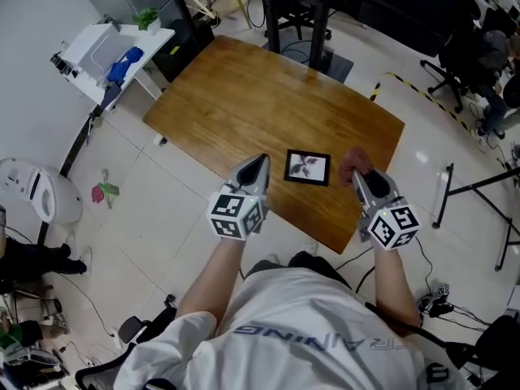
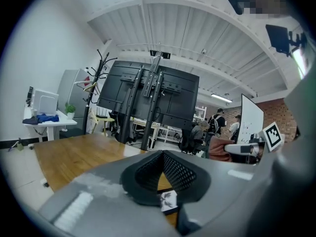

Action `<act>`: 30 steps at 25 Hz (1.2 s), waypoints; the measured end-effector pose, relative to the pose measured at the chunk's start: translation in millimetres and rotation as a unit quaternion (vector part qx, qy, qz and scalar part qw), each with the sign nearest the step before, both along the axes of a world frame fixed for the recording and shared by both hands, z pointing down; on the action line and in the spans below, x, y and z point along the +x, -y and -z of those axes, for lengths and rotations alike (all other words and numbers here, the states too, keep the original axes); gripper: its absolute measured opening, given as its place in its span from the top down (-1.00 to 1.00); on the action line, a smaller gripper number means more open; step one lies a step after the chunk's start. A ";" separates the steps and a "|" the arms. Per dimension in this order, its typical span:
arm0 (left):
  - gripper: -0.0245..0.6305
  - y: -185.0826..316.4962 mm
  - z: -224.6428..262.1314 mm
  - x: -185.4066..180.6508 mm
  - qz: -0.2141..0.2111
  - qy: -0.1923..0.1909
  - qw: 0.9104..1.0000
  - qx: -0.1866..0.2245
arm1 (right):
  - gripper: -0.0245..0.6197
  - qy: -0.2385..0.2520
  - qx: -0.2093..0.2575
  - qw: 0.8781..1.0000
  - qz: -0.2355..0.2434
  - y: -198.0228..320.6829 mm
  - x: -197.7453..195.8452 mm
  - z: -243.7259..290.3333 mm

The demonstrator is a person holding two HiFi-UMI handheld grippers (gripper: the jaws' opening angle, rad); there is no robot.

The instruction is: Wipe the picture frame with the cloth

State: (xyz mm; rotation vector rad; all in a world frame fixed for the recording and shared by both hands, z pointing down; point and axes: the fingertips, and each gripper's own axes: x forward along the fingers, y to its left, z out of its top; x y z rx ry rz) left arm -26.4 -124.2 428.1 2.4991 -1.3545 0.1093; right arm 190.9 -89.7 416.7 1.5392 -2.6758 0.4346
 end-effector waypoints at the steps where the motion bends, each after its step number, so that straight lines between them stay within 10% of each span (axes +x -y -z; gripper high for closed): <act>1: 0.92 4.5 -0.6 4.8 0.004 0.001 1.000 -0.002 | 0.58 0.002 -0.001 1.000 0.007 5.9 2.8 -0.3; 17: 0.92 43.2 -75.9 28.6 -0.017 0.036 0.996 -0.083 | 0.58 0.018 -0.059 0.998 0.018 69.9 -4.5 -44.2; 30: 0.92 6.6 -210.0 58.0 -0.099 0.070 0.966 -0.229 | 0.58 0.013 -0.181 0.981 0.072 108.8 -91.9 -137.1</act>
